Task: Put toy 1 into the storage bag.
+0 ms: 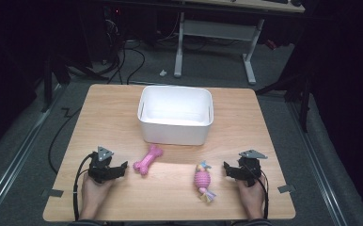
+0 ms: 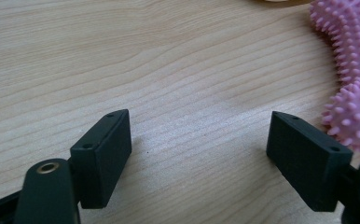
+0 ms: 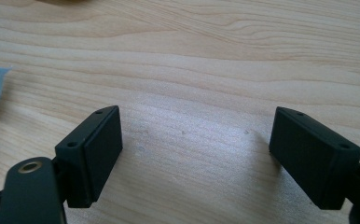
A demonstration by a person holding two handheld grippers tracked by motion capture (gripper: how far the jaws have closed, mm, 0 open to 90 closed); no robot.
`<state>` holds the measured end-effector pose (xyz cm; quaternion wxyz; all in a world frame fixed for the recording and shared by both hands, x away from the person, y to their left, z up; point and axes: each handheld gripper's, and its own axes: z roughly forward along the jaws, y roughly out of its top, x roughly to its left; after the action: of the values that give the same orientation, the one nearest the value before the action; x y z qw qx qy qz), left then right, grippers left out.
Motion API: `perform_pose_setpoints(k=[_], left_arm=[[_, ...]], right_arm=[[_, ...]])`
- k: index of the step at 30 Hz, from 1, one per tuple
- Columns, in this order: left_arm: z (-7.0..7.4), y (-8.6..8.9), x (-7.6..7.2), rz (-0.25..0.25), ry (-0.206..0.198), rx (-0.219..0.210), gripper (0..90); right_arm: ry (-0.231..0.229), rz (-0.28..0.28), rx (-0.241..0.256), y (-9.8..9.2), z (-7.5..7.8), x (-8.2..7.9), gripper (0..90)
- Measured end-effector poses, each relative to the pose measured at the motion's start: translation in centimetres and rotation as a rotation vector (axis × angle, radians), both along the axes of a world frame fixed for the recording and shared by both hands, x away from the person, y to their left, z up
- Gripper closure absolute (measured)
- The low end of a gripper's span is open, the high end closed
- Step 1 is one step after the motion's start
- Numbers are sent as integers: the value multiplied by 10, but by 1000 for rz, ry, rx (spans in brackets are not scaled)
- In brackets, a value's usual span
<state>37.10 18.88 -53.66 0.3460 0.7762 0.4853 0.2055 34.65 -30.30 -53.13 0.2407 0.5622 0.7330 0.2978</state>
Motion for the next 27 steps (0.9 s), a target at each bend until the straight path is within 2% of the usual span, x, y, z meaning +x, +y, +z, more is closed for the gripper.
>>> perform_pose_setpoints(k=[16,27], left_arm=[[7,1,-5,-22,19,-36,226],[16,2,-13,-36,6,-63,231]], right_arm=[[1,3,0,0,0,0,172],[1,3,1,0,0,0,172]])
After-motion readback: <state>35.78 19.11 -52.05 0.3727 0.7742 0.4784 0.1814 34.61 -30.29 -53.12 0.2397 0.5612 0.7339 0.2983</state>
